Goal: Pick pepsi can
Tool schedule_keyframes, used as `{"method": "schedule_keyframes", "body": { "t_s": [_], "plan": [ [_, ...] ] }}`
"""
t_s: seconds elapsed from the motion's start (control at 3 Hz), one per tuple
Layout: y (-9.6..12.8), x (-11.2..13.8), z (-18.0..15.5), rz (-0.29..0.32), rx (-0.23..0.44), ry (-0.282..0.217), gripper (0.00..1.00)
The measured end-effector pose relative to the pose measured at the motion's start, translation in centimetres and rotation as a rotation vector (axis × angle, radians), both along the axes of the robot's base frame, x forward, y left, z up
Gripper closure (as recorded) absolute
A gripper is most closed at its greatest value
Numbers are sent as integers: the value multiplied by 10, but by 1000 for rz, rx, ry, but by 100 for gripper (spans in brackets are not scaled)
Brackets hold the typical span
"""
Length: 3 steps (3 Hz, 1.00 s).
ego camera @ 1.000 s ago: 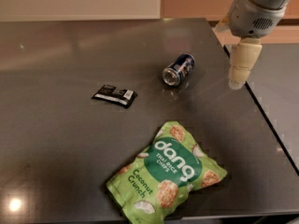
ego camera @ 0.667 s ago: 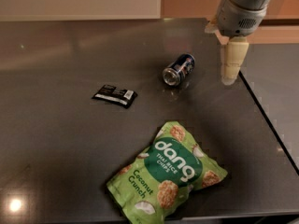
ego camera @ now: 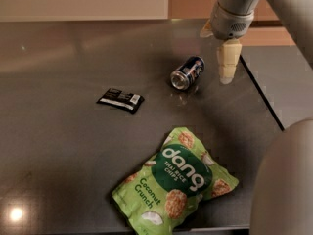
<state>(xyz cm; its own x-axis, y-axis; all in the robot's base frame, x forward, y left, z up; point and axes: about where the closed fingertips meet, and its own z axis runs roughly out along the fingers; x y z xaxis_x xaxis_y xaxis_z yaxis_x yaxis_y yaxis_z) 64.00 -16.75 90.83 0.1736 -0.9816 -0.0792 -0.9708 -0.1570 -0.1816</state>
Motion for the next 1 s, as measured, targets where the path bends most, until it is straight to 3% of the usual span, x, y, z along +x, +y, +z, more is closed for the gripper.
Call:
{"method": "schedule_keyframes", "body": {
  "t_s": [0.33, 1.0],
  "plan": [
    [8, 22, -17, 33, -3, 14, 0],
    [27, 42, -45, 100, -13, 50, 0]
  ]
}}
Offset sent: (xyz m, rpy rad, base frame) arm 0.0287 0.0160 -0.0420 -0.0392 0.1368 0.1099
